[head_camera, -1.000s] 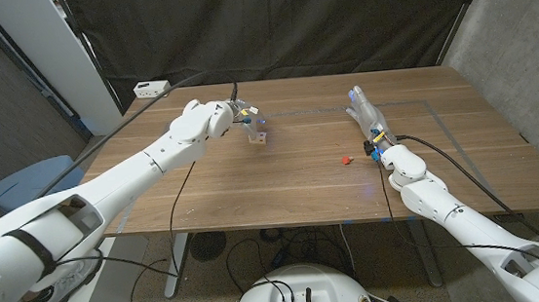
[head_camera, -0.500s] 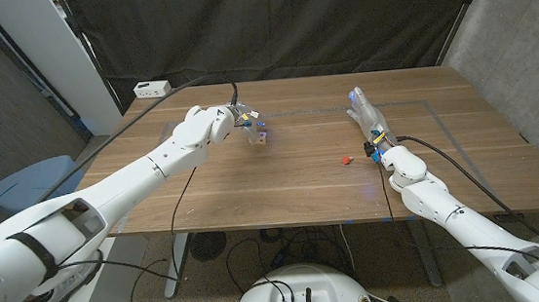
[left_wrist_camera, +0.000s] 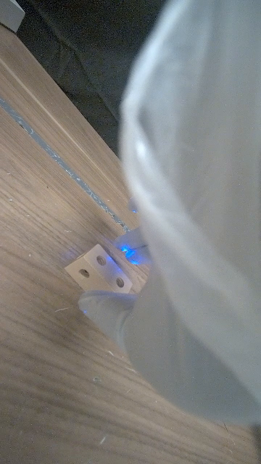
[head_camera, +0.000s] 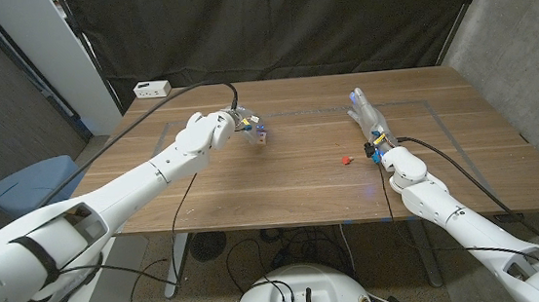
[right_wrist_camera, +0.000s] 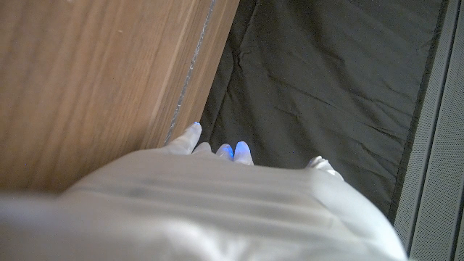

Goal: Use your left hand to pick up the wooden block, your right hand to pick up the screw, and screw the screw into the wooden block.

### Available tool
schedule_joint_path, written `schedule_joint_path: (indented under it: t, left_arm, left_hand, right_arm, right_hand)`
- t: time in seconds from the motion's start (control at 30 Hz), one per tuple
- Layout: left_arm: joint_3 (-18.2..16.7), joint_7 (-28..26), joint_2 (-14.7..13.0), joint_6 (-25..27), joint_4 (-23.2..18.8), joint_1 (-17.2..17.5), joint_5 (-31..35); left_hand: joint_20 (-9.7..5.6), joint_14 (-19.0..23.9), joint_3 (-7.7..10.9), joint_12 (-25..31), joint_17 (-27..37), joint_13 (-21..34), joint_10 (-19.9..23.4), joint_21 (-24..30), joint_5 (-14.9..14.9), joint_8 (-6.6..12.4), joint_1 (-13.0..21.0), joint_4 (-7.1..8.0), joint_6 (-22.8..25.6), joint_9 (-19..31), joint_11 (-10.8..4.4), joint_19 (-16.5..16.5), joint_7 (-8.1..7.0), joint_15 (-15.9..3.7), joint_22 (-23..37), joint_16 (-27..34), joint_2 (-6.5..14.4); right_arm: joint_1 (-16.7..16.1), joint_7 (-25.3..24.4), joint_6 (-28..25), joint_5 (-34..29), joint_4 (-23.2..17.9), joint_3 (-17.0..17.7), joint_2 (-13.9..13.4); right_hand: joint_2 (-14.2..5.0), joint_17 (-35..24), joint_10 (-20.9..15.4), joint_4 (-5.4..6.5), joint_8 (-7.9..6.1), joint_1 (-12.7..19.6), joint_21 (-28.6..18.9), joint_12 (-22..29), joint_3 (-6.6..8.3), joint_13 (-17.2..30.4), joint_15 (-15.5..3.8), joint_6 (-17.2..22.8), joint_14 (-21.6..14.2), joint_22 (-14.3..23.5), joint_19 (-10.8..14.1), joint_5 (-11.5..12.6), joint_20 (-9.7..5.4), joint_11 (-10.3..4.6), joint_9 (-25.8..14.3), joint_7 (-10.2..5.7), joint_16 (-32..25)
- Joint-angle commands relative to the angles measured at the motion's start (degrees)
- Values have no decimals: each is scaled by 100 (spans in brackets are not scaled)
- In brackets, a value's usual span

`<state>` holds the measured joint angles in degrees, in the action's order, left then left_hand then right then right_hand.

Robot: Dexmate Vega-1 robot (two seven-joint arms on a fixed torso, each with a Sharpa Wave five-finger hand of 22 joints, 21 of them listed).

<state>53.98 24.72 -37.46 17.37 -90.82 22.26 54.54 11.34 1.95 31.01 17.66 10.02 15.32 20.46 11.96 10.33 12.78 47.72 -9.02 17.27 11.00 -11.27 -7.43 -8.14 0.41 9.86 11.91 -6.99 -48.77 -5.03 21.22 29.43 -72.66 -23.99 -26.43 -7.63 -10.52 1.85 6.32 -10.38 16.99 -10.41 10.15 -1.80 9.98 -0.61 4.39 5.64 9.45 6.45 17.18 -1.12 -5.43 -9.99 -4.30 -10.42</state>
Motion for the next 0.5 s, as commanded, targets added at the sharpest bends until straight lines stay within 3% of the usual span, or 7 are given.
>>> schedule_joint_path:
  t: [0.03,0.17,0.5]
  left_arm:
    - [55,-289,46,39,148,46,36]
    - [84,-360,71,39,204,40,38]
    - [132,-514,120,17,318,16,2]
  left_hand:
    - [-5,82,-26,54,8,34,73,2,-18,20,80,-3,99,15,-45,69,-6,-1,16,34,-6]
    - [-25,144,-38,107,9,57,149,6,-16,15,107,-10,128,17,10,127,-18,-34,14,31,-11]
    - [-31,298,-69,205,11,114,256,2,-13,23,153,-12,256,21,-57,229,-70,-100,13,30,-18]
  right_arm:
    - [-11,-27,8,-15,8,-7,19]
    - [-15,-31,10,-21,2,-10,20]
    - [-22,-35,2,-27,-3,-18,22]
  right_hand:
    - [32,-9,16,-19,-27,-7,-28,25,-14,13,-2,-45,41,13,7,-8,20,-19,-26,-12,-55]
    - [31,-9,16,-20,-27,-7,-30,26,-13,13,-1,-47,42,13,10,-8,25,-39,-26,-11,-55]
    - [27,-9,20,-21,-28,-9,-29,25,-11,13,-5,-46,46,13,8,-8,25,-43,-26,-13,-55]
